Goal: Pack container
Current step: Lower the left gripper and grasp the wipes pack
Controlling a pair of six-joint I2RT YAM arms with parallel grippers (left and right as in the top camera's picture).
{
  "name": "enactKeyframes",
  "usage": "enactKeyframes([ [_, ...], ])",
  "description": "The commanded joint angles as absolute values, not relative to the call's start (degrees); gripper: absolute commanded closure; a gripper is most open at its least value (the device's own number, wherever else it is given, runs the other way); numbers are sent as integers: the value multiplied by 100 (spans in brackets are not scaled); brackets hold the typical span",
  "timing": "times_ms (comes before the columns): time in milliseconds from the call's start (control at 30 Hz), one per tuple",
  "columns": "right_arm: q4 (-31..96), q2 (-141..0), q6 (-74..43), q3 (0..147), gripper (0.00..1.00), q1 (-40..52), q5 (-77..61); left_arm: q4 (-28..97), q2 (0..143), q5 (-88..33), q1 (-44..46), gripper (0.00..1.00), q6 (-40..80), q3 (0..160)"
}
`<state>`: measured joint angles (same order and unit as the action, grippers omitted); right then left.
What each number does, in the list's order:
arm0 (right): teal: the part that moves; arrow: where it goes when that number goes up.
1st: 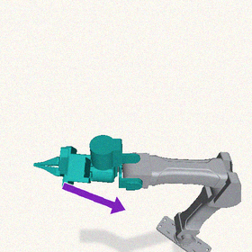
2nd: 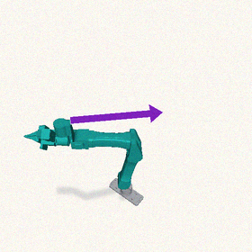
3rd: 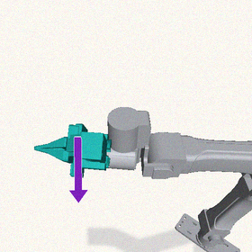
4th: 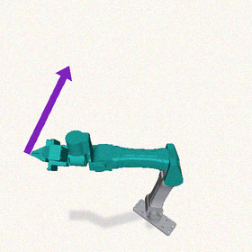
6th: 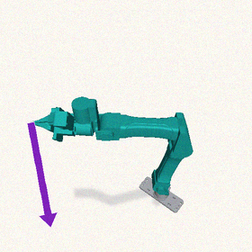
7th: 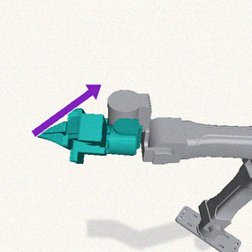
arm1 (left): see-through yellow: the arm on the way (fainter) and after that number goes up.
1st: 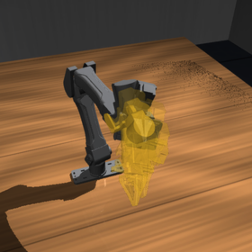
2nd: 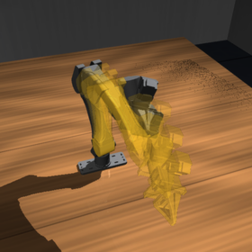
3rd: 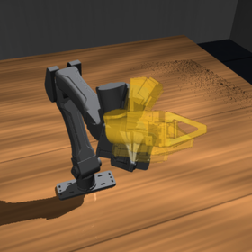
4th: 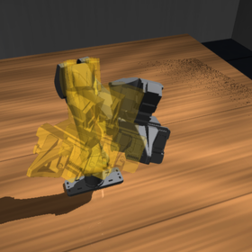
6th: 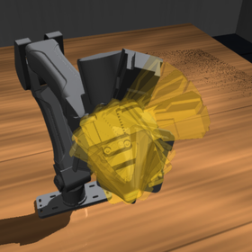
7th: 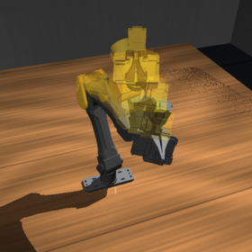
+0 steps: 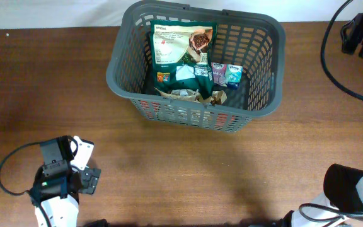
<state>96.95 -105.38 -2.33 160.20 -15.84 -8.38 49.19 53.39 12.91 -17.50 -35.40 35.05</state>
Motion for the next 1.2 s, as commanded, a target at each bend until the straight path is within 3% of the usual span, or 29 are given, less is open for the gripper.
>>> enactKeyframes([
  [0, 9730, -10447, -176, 16003, 1, -1627, -683, 4786, 5382, 1223, -1796, 0, -3771, 3275],
  [1167, 9732, -10444, -178, 16003, 1, -1627, -379, 3319, 6274, 773, -2491, 5, -3903, 2810],
])
